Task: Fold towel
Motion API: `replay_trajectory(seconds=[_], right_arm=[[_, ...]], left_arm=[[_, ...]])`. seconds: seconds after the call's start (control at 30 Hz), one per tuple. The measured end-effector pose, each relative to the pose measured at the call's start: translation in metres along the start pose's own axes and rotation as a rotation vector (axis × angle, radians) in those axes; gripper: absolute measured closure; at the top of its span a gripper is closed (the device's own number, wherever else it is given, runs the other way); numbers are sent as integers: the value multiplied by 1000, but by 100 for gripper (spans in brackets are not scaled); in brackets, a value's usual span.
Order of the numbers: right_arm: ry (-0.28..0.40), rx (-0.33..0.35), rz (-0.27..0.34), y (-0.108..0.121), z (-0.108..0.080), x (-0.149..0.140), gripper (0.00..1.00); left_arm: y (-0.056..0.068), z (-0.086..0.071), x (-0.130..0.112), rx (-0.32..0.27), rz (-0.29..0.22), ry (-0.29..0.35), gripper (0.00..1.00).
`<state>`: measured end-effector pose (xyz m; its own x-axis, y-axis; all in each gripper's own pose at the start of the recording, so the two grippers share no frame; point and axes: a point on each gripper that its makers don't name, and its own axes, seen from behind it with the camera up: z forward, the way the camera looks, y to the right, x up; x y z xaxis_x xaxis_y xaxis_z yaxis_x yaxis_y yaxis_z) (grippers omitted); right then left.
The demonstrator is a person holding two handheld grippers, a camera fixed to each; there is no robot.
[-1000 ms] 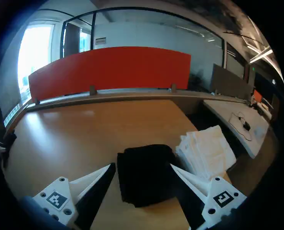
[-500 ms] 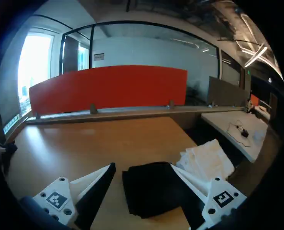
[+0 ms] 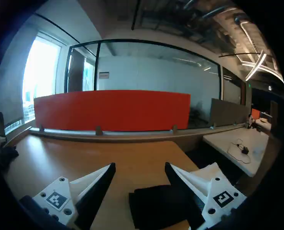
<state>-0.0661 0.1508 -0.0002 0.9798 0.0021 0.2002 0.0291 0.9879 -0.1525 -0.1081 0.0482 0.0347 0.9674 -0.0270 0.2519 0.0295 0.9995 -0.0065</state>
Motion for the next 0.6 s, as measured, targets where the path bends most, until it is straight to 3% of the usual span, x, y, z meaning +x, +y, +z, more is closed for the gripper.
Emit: replay_trajectory(seconds=[0.27, 0.6], right_arm=[[54, 25, -18, -11, 0, 21, 0], [97, 83, -31, -54, -3, 54, 0]], left_arm=[[-8, 2, 25, 16, -18, 81, 6], [-5, 1, 46, 1, 4, 133, 6]])
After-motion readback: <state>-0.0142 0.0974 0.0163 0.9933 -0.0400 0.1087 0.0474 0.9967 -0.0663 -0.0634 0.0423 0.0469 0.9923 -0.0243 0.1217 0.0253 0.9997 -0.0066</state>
